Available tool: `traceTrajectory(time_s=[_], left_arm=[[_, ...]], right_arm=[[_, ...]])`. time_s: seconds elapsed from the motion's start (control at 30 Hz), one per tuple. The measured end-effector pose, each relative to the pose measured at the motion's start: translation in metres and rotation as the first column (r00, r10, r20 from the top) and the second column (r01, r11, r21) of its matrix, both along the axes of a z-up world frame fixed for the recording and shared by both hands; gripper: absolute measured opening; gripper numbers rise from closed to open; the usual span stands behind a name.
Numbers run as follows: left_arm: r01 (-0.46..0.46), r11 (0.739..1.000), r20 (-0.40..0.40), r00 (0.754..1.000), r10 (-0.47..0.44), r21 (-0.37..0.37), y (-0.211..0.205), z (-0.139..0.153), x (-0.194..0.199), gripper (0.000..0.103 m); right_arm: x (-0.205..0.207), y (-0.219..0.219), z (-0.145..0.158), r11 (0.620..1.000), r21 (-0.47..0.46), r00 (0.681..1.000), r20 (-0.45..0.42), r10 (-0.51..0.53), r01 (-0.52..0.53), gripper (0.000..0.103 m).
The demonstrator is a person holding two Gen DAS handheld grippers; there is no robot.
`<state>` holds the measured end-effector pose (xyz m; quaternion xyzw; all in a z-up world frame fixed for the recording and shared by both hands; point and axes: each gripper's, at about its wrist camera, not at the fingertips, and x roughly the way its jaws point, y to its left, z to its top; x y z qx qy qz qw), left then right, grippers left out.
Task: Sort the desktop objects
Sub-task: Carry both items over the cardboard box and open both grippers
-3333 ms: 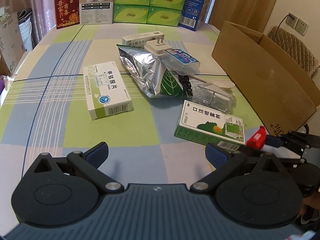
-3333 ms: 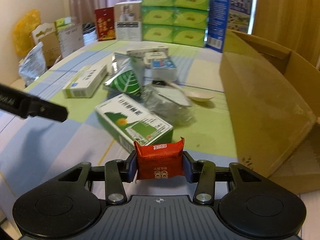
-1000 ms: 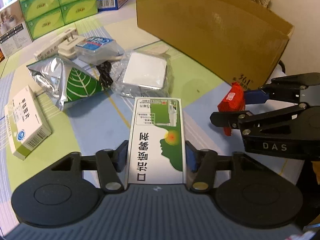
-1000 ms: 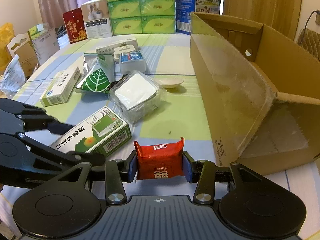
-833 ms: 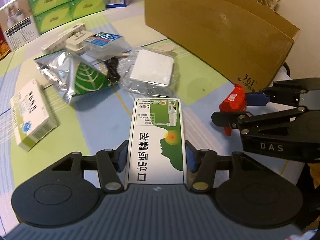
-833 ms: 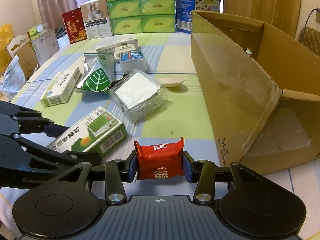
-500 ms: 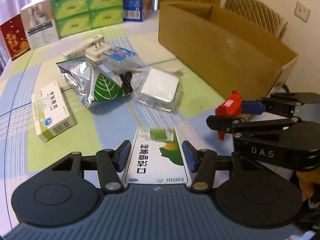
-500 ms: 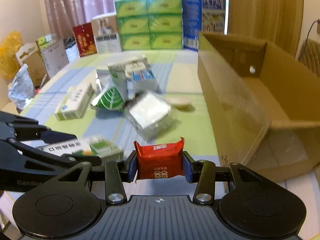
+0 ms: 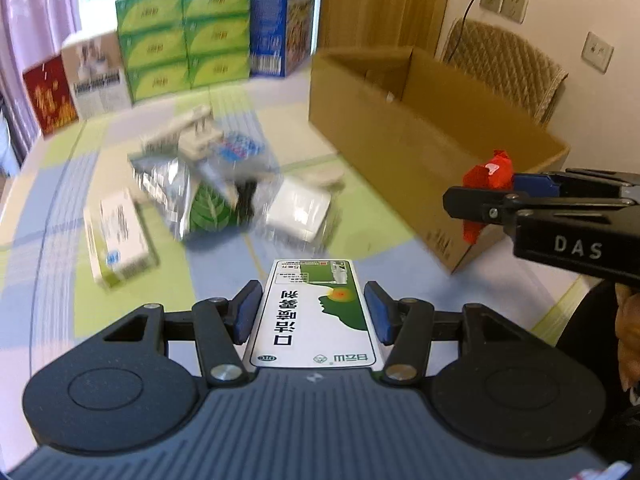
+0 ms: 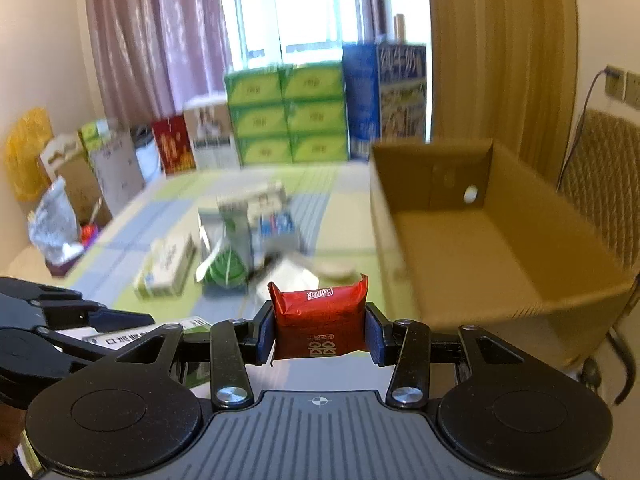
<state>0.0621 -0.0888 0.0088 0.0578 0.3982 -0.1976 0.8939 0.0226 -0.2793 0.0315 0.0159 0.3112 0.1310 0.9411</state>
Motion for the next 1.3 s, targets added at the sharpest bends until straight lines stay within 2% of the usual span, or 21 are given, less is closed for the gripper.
traceTrajectory(time_s=[0.23,0.4,0.53,0.73,0.83,0.9,1.1,1.17,1.2,1.23,1.3], left_arm=[[0.059,0.997,0.107,0.993,-0.052,-0.058,-0.05,0.066,0.023,0.051],[0.114,0.988,0.152,0.983,-0.098,-0.102,-0.106,0.089,0.046,0.051],[0.148,0.981,0.137,0.982,-0.13,-0.125,-0.147,0.083,0.068,0.051],[0.171,0.977,0.081,0.983,-0.162,-0.124,-0.182,0.052,0.091,0.051],[0.177,0.977,0.07,0.983,-0.169,-0.116,-0.187,0.039,0.096,0.048],[0.177,0.977,0.064,0.983,-0.17,-0.123,-0.188,0.033,0.099,0.055],[0.154,0.979,0.084,0.986,-0.143,-0.133,-0.171,0.038,0.099,0.056],[0.14,0.98,0.094,0.987,-0.127,-0.14,-0.161,0.043,0.096,0.056],[0.134,0.981,0.098,0.988,-0.121,-0.142,-0.157,0.046,0.094,0.059],[0.128,0.981,0.101,0.988,-0.114,-0.143,-0.153,0.049,0.092,0.06],[0.117,0.984,0.108,0.989,-0.102,-0.136,-0.143,0.054,0.086,0.061]], right_arm=[[0.022,-0.064,0.061,0.995,0.004,0.99,0.108,-0.095,0.095,0.042],[0.052,-0.123,0.069,0.984,0.001,0.98,0.088,-0.18,0.18,0.042],[0.075,-0.152,0.055,0.978,0.013,0.978,0.031,-0.208,0.208,0.042],[0.096,-0.173,0.025,0.972,0.043,0.972,-0.045,-0.231,0.233,0.042],[0.101,-0.18,0.018,0.971,0.061,0.972,-0.062,-0.227,0.231,0.042],[0.101,-0.181,0.013,0.972,0.057,0.972,-0.07,-0.224,0.228,0.043],[0.103,-0.18,0.005,0.976,0.052,0.975,-0.086,-0.206,0.211,0.044],[0.104,-0.178,0.004,0.978,0.068,0.977,-0.095,-0.192,0.199,0.056],[0.105,-0.177,0.005,0.977,0.075,0.977,-0.095,-0.192,0.199,0.071],[0.104,-0.177,0.006,0.976,0.084,0.977,-0.088,-0.195,0.202,0.081],[0.1,-0.176,0.011,0.974,0.103,0.978,-0.071,-0.197,0.204,0.082]])
